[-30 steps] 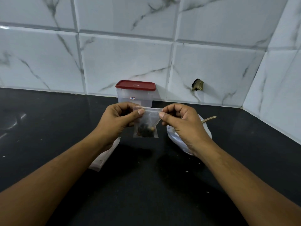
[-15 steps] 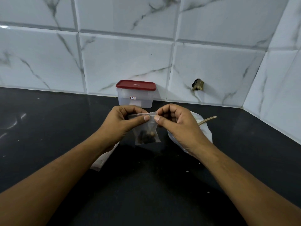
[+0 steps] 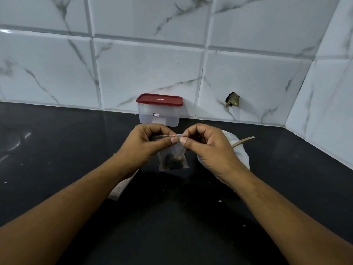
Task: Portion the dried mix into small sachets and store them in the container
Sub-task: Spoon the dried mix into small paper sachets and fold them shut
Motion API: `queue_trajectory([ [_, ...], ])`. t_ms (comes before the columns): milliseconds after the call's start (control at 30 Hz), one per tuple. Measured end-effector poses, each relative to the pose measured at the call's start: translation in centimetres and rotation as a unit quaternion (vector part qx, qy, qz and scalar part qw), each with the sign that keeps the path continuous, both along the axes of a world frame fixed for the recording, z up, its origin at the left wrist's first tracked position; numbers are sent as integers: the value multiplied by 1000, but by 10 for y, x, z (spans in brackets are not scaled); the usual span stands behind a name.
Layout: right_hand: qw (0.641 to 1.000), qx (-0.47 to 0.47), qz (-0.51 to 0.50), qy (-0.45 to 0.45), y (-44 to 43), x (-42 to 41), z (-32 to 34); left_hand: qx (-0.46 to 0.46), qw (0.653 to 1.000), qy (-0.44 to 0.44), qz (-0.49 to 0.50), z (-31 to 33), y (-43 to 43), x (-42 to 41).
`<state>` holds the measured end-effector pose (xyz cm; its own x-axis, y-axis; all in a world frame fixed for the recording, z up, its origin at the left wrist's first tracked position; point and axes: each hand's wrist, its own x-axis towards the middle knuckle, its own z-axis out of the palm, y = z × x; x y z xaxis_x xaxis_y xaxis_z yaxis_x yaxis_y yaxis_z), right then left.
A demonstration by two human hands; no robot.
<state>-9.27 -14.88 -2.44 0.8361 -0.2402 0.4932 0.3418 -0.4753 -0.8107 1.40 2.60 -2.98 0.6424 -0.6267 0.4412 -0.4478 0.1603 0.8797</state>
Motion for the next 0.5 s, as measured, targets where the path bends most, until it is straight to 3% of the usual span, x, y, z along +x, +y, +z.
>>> queue_trajectory([
  [267, 999, 25, 29, 7, 2, 0, -1, -6, 1000, 1, -2, 1, 2, 0],
  [500, 1000, 26, -7, 3, -2, 3, -1, 3, 1000, 5, 7, 0, -1, -1],
])
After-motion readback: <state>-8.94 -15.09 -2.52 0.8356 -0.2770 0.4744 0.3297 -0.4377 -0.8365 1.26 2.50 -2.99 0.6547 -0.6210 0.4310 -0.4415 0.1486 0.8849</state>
